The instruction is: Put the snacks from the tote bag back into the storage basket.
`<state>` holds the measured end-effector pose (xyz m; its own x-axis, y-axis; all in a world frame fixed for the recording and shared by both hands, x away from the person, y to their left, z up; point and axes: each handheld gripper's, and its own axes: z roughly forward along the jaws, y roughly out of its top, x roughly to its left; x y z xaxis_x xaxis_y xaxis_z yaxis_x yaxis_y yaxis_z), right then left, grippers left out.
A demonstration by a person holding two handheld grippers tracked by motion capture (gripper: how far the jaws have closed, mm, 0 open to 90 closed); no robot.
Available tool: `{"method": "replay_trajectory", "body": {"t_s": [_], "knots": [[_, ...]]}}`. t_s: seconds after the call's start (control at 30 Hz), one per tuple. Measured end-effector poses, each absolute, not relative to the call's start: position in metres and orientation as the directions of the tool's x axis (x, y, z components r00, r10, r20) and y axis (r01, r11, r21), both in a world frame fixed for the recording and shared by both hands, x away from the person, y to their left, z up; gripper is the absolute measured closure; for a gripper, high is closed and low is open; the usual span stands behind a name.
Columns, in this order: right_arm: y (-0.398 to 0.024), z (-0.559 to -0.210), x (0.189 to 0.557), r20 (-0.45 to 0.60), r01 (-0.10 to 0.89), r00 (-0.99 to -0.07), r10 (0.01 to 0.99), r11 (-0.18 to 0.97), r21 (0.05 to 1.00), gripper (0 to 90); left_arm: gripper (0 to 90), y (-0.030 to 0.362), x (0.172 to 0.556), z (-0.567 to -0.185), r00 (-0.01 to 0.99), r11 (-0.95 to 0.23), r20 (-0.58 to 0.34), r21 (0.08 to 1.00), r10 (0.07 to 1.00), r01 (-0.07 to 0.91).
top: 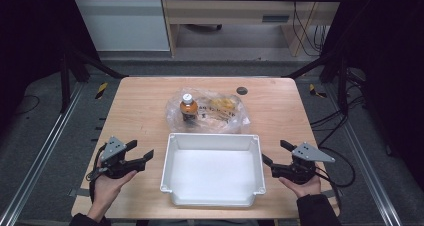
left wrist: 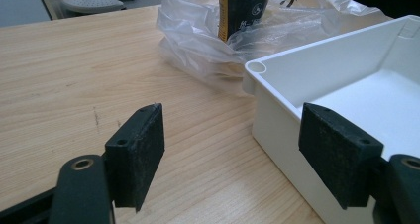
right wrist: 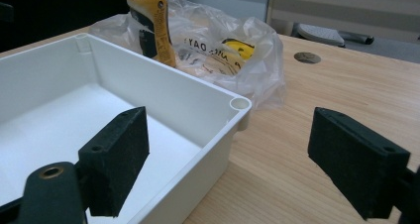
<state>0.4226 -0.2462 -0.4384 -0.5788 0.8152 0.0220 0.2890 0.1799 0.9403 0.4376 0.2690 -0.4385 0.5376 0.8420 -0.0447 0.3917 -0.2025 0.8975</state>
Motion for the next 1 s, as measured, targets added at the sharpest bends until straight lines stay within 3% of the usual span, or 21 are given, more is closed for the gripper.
{"method": "replay_trajectory", "body": {"t_s": [1.0], "knots": [[-0.246,-0.439,0.422,0.028,0.299,-0.582,0.813,0.182,0.937,16.8,26.8,0.257,0.447,-0.420,0.562,-0.191,-0.050,0.912,0.826,0.362]]}}
